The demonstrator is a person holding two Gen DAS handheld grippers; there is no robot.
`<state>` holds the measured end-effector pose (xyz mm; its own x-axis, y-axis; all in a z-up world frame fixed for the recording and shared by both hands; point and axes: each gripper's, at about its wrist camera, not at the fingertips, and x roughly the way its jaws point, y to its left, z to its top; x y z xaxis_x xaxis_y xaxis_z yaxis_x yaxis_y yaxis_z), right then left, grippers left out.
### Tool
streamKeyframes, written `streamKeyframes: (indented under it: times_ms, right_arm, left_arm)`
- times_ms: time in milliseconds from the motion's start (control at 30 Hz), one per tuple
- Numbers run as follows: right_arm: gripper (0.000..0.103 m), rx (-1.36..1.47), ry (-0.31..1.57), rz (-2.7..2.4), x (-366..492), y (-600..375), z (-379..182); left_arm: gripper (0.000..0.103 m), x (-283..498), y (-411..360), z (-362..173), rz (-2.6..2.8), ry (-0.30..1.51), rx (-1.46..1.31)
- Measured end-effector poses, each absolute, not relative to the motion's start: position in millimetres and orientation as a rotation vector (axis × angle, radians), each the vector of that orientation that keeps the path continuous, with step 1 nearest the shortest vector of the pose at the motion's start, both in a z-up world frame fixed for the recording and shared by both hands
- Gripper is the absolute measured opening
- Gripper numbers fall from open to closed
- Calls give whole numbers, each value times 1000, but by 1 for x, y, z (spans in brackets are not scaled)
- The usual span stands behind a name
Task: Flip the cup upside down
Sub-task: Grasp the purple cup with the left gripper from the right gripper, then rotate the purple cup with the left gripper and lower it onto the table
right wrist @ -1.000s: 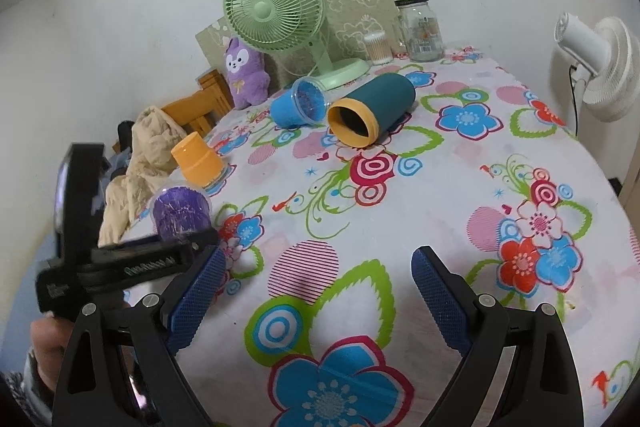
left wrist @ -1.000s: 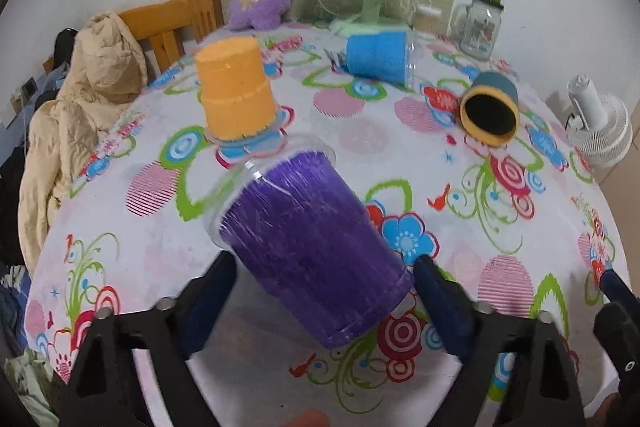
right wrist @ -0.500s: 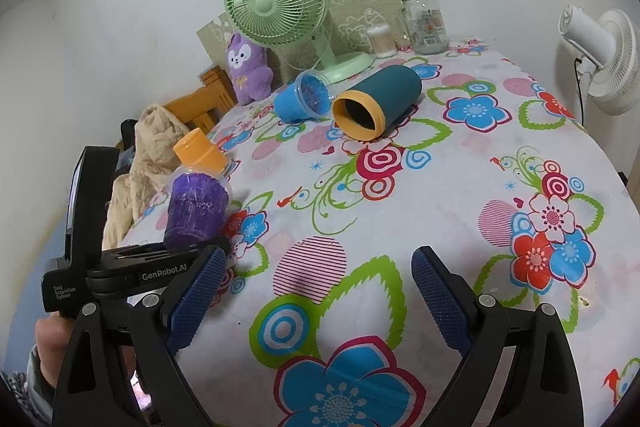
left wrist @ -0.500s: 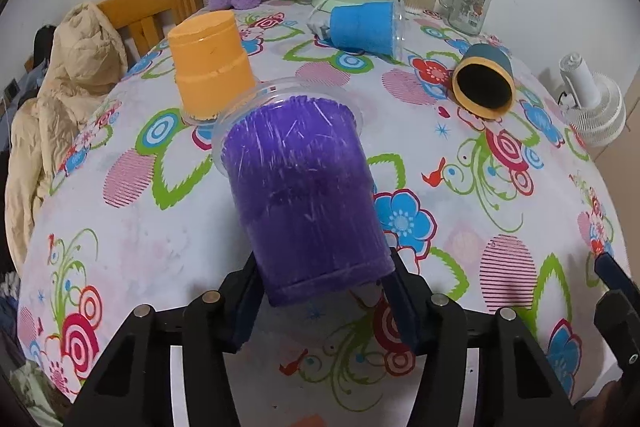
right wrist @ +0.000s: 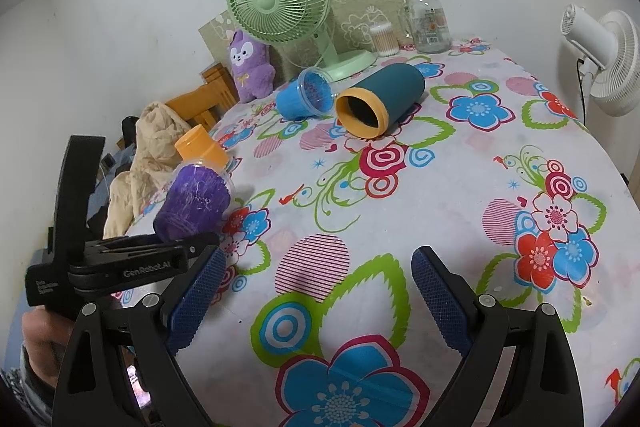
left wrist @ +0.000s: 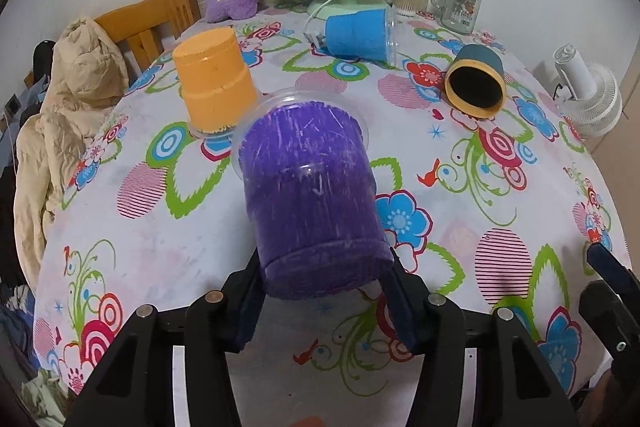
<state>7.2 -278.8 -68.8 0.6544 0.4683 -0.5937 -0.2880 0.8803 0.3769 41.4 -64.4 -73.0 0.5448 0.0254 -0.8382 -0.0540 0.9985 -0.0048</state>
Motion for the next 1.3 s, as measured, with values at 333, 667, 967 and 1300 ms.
streamKeyframes:
  times_ms: [333, 667, 967, 1300]
  right_arm:
    - [96, 221, 727, 456, 10, -266, -61]
    - [96, 195, 723, 484, 11, -256, -61]
    - [96, 177, 731, 489, 12, -253, -62]
    - [96, 170, 735, 494, 12, -250, -63]
  left_arm:
    - [53, 36, -62, -59, 35, 961, -34]
    - [53, 35, -61, -57, 35, 953, -36]
    - [51, 32, -60, -47, 24, 926, -36]
    - [49, 31, -59, -42, -6, 915, -59]
